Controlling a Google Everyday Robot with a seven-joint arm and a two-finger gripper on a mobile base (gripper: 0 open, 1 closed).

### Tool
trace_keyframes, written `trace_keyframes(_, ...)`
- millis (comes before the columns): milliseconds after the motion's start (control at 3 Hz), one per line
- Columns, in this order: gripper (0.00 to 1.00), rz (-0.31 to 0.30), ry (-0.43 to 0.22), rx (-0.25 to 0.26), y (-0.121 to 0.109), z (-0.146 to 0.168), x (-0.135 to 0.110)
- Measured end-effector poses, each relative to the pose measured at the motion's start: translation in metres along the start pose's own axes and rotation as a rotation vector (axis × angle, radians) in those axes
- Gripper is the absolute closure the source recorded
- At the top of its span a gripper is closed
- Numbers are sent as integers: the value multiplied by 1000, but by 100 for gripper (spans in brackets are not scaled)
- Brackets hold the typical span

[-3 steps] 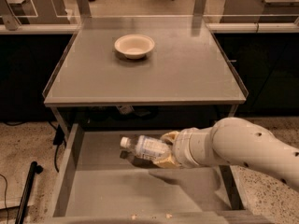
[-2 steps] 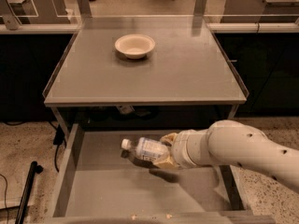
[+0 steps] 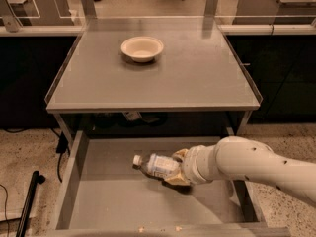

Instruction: Place blue plastic bottle into top drawer

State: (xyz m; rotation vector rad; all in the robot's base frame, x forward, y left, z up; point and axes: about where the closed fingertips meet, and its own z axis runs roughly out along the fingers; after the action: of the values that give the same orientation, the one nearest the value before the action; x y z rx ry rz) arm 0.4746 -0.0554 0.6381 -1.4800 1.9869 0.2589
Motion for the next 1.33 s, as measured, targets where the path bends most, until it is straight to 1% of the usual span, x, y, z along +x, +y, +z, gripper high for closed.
trace_keyframes(333, 83, 1, 1, -1, 0, 1, 1)
trace_keyframes(1000, 38, 1, 1, -1, 0, 1, 1)
trace_keyframes(1333, 5, 1, 1, -1, 0, 1, 1)
